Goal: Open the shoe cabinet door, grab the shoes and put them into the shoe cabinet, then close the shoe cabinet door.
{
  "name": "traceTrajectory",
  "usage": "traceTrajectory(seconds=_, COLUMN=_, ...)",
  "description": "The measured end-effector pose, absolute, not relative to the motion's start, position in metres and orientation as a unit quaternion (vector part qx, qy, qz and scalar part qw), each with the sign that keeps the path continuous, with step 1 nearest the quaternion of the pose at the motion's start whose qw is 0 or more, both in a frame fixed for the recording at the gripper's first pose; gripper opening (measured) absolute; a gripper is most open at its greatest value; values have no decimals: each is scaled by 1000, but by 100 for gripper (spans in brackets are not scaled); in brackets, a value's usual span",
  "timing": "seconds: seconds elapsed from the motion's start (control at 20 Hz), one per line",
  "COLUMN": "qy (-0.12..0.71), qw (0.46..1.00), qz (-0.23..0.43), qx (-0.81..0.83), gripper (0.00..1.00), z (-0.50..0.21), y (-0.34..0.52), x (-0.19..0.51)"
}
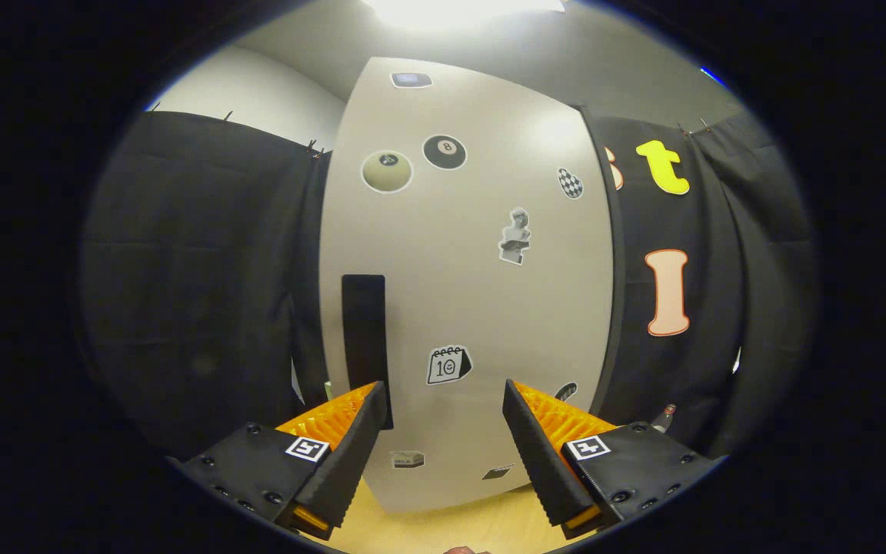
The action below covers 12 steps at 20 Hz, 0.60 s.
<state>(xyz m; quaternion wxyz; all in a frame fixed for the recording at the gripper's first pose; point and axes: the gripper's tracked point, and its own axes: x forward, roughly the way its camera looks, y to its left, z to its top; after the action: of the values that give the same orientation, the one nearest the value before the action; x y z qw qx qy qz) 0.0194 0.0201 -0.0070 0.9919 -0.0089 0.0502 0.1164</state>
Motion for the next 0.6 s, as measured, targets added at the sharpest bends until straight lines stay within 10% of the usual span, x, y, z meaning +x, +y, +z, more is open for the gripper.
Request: traceTrajectory(seconds=0.6, qy=74, qw=992, qz=104, qx=-4, gripper=96, z=-21, y=-10, x=-25)
